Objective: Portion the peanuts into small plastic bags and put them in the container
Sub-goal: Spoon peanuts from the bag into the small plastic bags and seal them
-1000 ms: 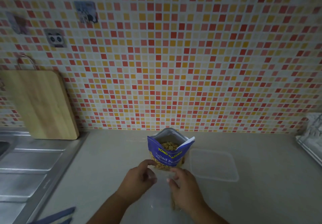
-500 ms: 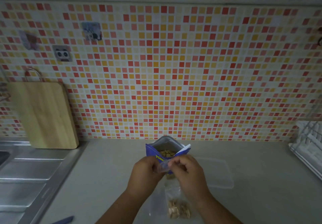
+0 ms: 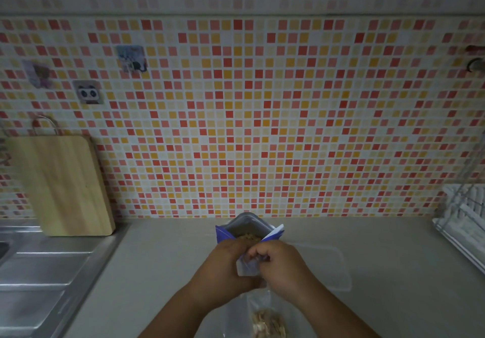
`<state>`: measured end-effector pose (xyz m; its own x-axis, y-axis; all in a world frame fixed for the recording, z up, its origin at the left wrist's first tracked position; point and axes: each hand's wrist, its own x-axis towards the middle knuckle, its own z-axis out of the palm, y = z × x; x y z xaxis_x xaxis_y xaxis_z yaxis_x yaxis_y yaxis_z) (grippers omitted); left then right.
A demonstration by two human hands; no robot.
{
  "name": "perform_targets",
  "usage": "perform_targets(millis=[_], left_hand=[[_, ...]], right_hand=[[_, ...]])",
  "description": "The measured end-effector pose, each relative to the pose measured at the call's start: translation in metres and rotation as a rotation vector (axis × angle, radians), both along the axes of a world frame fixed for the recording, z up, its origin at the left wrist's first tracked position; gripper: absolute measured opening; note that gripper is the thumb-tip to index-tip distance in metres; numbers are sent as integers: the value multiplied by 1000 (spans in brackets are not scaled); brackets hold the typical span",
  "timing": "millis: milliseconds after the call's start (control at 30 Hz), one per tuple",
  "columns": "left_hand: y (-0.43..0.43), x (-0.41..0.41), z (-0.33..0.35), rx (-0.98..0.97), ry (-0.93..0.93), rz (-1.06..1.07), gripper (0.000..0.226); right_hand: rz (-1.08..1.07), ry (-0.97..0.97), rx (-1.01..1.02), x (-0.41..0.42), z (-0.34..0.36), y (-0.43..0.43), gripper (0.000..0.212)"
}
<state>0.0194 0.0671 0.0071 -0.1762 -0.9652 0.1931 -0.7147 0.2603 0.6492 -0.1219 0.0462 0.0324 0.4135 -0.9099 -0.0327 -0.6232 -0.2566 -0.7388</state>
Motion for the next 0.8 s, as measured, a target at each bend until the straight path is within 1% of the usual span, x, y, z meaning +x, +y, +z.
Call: perform_targets(millis=[100,267,333,400,433,500,567,600,633,700,800], left_hand=[[0,6,7,7,31,3,41],[-1,11,10,15,56,23,34],[-2,14,9,24,67,48,29],[-5,20,6,27,80,64,27],[-6,22,5,26,84,70,27],[-7,25,4,29,82,79,29],[-10,28,2,24,83,89,28],[-12,30,1,15,83,94,25],[-14,32,1,4,84,99,22],[-21,35,-1,-36,81,113,25],[-31,40,-2,-63,40,152,21]], right_hand=[[30,-13,-11,0,9,-4,34],[70,-1,-77,2,25,-12,23],[31,-3,-102,3,27,-19,23],[-67,18,-176,1,23,-32,24],[-126,85,-234,-1,19,-41,23],[-187,323,-291,-6,14,-57,27],[-170,540,-202,-9,11,-68,31],[-162,603,-135,-7,11,-72,32],[-153,654,-88,-4,11,-75,32],[-131,736,-70,3,11,-78,34],[-120,757,-134,8,11,-76,36]])
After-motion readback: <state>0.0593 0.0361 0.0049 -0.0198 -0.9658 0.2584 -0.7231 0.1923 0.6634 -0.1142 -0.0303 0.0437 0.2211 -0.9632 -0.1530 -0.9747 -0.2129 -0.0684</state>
